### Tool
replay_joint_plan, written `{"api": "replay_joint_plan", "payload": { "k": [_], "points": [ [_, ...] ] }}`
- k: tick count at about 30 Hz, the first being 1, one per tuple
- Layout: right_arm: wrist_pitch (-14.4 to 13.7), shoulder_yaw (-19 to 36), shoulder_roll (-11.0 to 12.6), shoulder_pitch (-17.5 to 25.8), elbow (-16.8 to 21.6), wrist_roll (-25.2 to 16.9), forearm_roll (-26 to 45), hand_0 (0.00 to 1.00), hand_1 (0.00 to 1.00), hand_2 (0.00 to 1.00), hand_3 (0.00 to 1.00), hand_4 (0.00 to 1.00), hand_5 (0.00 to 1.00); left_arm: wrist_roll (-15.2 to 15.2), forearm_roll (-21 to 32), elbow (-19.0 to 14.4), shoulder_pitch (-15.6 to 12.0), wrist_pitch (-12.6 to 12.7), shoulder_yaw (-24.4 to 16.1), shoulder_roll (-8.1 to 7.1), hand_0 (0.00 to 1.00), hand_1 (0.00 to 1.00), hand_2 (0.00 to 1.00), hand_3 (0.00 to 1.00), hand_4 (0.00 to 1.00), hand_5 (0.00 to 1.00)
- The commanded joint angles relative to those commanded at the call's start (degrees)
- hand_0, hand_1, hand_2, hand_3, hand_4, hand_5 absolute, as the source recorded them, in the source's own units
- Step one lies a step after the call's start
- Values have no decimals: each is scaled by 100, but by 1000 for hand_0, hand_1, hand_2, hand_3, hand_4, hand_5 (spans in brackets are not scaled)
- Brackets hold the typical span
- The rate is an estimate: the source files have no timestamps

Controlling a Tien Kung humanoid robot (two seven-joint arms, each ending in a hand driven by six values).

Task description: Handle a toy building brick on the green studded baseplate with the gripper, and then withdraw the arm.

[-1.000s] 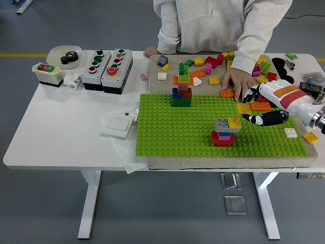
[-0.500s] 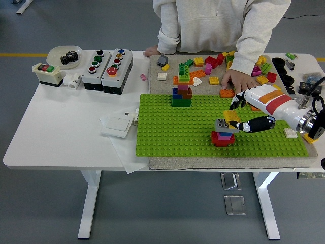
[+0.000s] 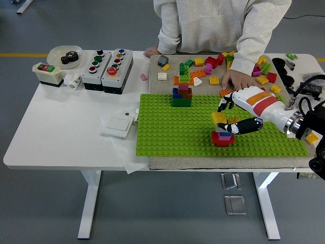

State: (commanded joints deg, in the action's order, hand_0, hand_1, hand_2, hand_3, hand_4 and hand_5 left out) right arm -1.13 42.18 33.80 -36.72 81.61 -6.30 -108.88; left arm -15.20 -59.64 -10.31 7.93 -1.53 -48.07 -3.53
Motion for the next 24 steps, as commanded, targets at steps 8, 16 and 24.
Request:
{"api": "replay_joint_plan", "payload": {
  "k": [8, 16, 24],
  "points": [
    [-56, -212, -60, -158, -231, -143, -138, 505, 546, 593, 530, 701, 302, -15, -44, 0, -13, 8, -48, 4, 784, 711, 639, 562, 586, 613],
    [-81, -265, -72, -221, -327, -191, -344, 510, 554, 597, 532, 711, 314, 1, 61, 0, 19, 3, 62, -3, 787, 713, 639, 562, 585, 612],
    [-81, -260, -105, -227, -432, -182, -350, 511, 556, 599, 534, 713, 314, -12, 20, 0, 4, 10, 18, 1, 785, 711, 639, 561, 586, 612]
  ]
}}
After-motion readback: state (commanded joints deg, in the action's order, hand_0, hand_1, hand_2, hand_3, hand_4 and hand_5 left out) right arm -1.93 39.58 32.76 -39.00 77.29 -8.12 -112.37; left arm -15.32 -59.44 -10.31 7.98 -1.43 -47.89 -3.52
